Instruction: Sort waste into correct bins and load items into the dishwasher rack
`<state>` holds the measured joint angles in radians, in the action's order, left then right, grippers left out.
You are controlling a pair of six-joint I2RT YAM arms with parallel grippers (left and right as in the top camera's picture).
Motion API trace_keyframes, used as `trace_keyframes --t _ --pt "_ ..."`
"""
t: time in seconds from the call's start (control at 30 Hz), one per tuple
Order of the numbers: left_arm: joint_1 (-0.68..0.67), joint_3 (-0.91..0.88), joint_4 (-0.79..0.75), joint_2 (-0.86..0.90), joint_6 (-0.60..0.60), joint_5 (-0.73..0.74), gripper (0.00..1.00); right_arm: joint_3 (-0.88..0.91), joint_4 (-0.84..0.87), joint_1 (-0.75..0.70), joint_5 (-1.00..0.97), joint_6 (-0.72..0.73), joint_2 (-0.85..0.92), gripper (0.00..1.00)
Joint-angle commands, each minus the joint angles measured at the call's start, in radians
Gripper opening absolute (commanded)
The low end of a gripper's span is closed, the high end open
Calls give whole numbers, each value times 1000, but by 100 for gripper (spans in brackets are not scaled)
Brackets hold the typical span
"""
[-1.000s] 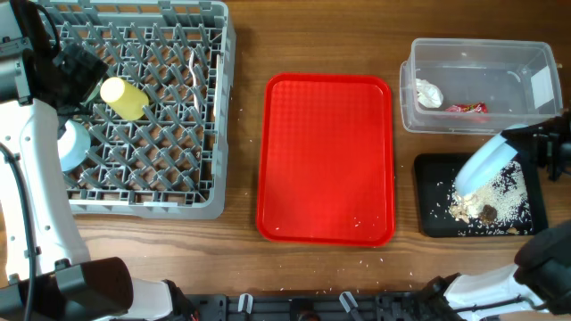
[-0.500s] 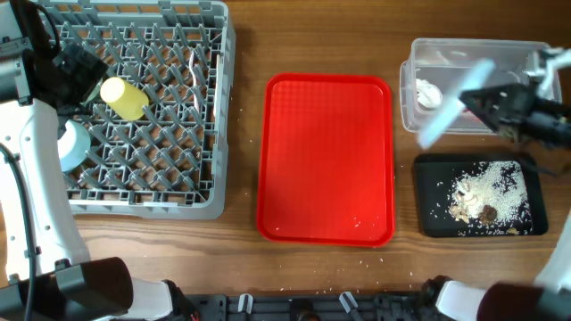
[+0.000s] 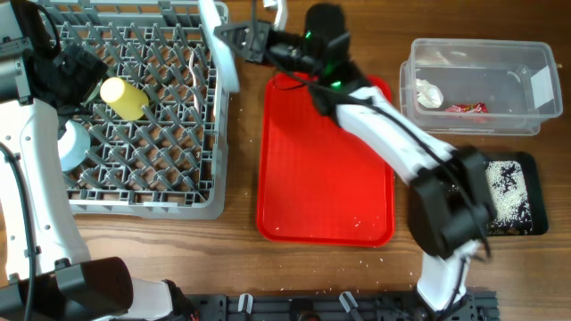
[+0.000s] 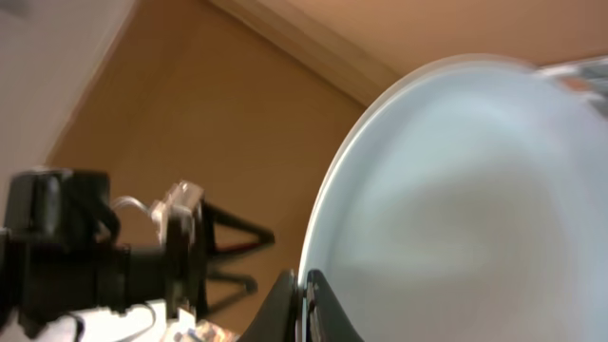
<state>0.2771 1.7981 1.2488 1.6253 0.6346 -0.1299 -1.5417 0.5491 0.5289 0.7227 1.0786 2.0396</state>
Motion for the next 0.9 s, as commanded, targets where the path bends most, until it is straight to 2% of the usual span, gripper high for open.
trace_keyframes --t 0.0,0.2,0.3,0.33,0.37,0.4,0.43,0.6,0.67,0.73,0.8,0.87 --pt "2 1 -2 -2 10 -2 100 -12 193 25 -63 267 124 4" --pt "2 1 -2 -2 10 -2 100 -12 50 110 -343 280 147 4" --pt "2 1 -2 -2 10 -2 100 -12 -10 131 -469 175 146 7" --pt "2 1 -2 -2 10 -2 100 -18 -8 130 -468 147 146 25" --pt "2 1 -2 -2 10 -2 100 -31 -10 128 -458 107 146 53" --pt "2 1 -2 -2 10 -2 100 -60 -21 123 -437 22 135 86" --pt "2 1 -2 -2 10 -2 100 -93 -74 114 -425 -45 111 100" --pt "2 1 -2 -2 10 -2 100 -222 -837 -11 -660 -419 -236 100" --pt "2 1 -2 -2 10 -2 100 -222 -1124 -71 -724 -508 -393 100" --pt "2 1 -2 -2 10 -2 100 -222 -1369 -84 -822 -558 -510 100" --pt "2 1 -2 -2 10 -2 100 -215 -1640 -83 -954 -545 -614 100" --pt "2 1 -2 -2 10 -2 100 -171 -1803 -83 -982 -519 -706 100"
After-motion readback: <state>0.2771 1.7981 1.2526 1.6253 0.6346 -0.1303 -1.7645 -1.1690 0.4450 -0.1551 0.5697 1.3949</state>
